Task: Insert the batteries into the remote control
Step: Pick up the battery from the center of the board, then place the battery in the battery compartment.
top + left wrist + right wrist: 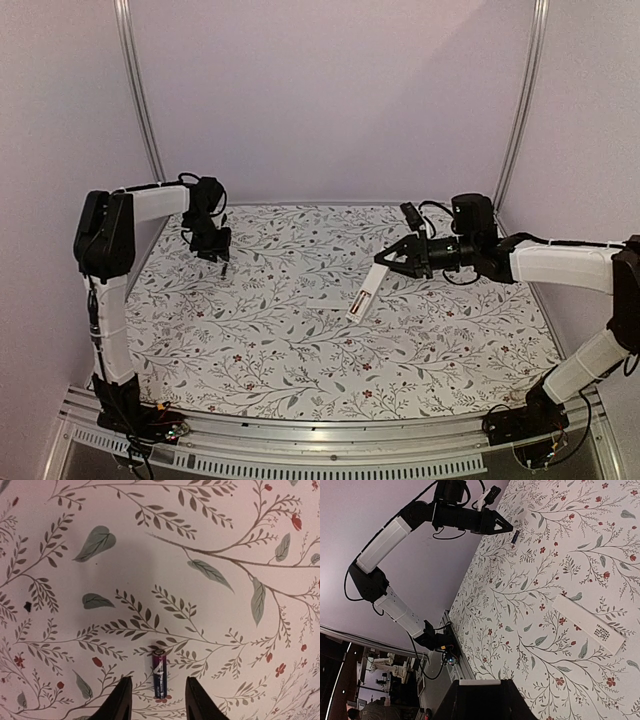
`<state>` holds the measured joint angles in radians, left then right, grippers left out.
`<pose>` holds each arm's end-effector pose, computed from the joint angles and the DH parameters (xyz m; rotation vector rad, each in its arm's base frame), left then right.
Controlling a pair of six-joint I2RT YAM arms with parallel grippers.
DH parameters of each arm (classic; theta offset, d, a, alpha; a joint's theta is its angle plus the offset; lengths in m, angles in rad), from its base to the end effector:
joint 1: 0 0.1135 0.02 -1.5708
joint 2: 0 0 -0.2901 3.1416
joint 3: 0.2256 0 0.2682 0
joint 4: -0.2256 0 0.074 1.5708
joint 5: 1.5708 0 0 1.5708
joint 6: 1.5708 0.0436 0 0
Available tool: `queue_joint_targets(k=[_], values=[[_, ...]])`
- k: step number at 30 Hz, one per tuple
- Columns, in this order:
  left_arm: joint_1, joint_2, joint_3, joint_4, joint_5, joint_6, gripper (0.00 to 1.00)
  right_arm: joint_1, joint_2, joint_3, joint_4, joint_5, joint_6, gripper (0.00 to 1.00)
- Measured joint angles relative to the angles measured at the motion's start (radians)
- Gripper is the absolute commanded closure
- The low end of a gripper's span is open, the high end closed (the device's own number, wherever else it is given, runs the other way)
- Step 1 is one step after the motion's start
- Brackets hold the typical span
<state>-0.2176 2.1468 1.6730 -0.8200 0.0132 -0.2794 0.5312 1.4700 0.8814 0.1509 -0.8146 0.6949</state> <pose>0.4589 -0.1021 0.1778 -0.0861 2.8727 -0.1169 0.2733 0.1974 0.2628 -0.4129 2.1943 1.5479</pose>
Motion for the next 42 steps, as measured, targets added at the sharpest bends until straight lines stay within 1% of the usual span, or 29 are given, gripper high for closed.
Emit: queue_joint_targets(k=[11,14,21,25,28,31,34,37,42], values=[[-0.019,0.069,0.015,-0.036,-0.053,0.018,0.74,-0.016,0.047,-0.013,0.065,-0.011,0.069,1.00],[-0.029,0.077,0.018,-0.039,-0.071,0.023,0.81,-0.022,0.050,-0.021,0.079,-0.011,0.077,1.00],[-0.045,0.081,0.023,-0.055,-0.110,0.036,0.92,-0.035,0.056,-0.046,0.104,-0.012,0.100,1.00],[-0.065,0.078,0.018,-0.059,-0.128,0.042,0.99,-0.037,0.074,-0.080,0.160,-0.012,0.140,1.00],[-0.092,0.052,-0.019,-0.059,-0.113,0.045,1.00,-0.037,0.093,-0.119,0.225,-0.011,0.189,1.00],[-0.137,-0.010,-0.089,-0.057,-0.042,0.064,1.00,-0.037,0.107,-0.163,0.295,-0.011,0.248,1.00],[-0.217,-0.136,-0.182,-0.057,0.064,0.108,1.00,-0.037,0.111,-0.189,0.346,-0.010,0.295,1.00],[-0.348,-0.330,-0.264,-0.031,0.188,0.179,1.00,-0.037,0.111,-0.198,0.380,-0.007,0.319,1.00],[-0.540,-0.590,-0.338,0.034,0.283,0.311,1.00,-0.037,0.111,-0.200,0.409,-0.005,0.335,1.00]])
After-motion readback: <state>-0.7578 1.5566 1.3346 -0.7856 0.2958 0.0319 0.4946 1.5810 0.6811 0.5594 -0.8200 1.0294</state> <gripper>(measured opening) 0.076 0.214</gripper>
